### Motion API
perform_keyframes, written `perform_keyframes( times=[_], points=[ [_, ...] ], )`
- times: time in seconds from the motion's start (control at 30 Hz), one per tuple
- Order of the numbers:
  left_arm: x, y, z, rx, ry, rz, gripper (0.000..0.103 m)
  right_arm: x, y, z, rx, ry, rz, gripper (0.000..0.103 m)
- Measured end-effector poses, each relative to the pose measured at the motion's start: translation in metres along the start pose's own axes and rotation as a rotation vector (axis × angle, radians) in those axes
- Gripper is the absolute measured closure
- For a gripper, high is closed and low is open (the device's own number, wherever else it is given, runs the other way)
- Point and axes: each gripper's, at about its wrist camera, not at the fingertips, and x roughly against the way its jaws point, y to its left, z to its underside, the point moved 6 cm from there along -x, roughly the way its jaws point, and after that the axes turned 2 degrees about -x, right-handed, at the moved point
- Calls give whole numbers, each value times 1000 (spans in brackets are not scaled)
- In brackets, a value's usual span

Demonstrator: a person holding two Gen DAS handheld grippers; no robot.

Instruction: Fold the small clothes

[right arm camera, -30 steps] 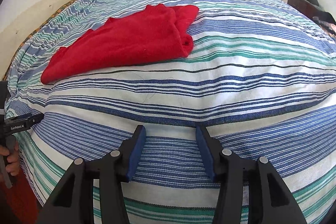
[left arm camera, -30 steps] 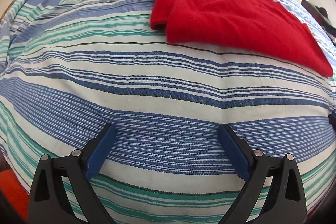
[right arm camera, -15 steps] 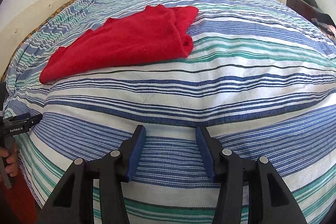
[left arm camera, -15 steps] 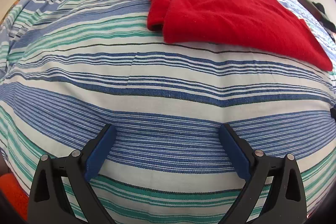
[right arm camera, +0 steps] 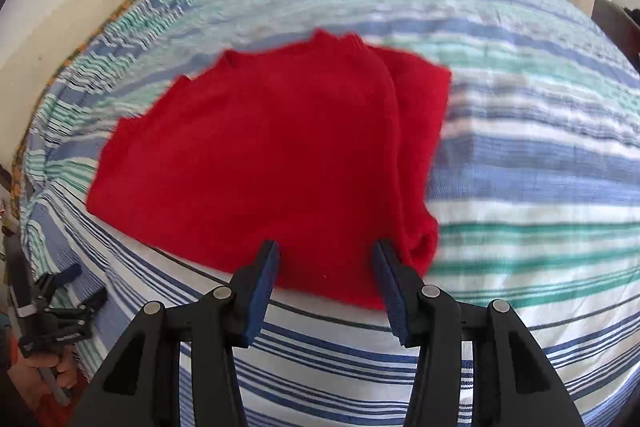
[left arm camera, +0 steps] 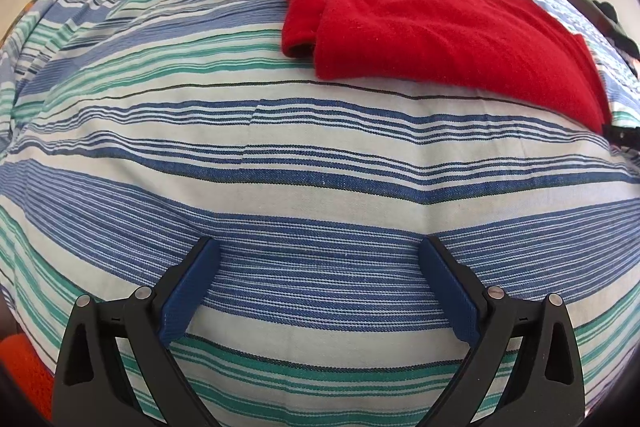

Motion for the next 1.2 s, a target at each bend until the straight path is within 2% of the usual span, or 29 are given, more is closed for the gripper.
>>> perform_keyframes(
  times=[0.07, 0.13, 0.17, 0.2, 0.27, 0.3, 0.37, 0.43, 0.47, 0.53, 0.6, 0.7, 0.77, 0.87, 0.93, 1.07, 1.2],
  points=[
    [1, 1, 0, -3, 10, 19, 3, 1, -7, 7, -25, -56, -62, 58],
    [6, 5, -5, 7, 47, 65, 3, 21, -5, 9, -35, -76, -63, 55],
    [10, 9, -10, 26, 70, 105, 4, 35, -3, 12, -36, -107, -61, 51],
    [15, 14, -17, 61, 73, 162, 4, 50, -3, 18, -31, -148, -69, 41],
    [26, 31, -40, 173, 28, 296, 4, 78, -10, 34, -21, -236, -58, 27],
    [27, 40, -56, 230, 13, 343, 4, 87, -19, 43, -24, -267, -35, 24],
    [20, 52, -87, 310, 14, 413, 4, 86, -39, 63, -55, -257, -8, 24],
    [0, 55, -116, 338, 49, 468, 4, 71, -61, 83, -129, -190, -15, 25],
    [-11, 55, -127, 339, 65, 453, 5, 68, -69, 88, -160, -189, -34, 27],
    [-31, 53, -143, 329, 85, 407, 11, 69, -72, 91, -156, -241, -50, 27],
    [-48, 44, -150, 317, 118, 431, 21, 64, -70, 93, -119, -240, -15, 24],
    [-62, 31, -154, 275, 160, 450, 46, 55, -61, 92, -48, -244, 39, 16],
    [-67, 30, -152, 284, 193, 466, 93, 52, -59, 91, -30, -245, 53, 16],
    [-58, 36, -155, 362, 201, 489, 95, 53, -63, 91, -43, -254, 30, 15],
    [-43, 32, -164, 365, 192, 476, 96, 53, -63, 91, -42, -258, 26, 15],
    [6, -7, -195, 290, 159, 458, 96, 51, -62, 90, -40, -264, 24, 14],
    [54, -80, -227, 159, 99, 487, 96, 50, -61, 88, -42, -267, 15, 14]
  ],
)
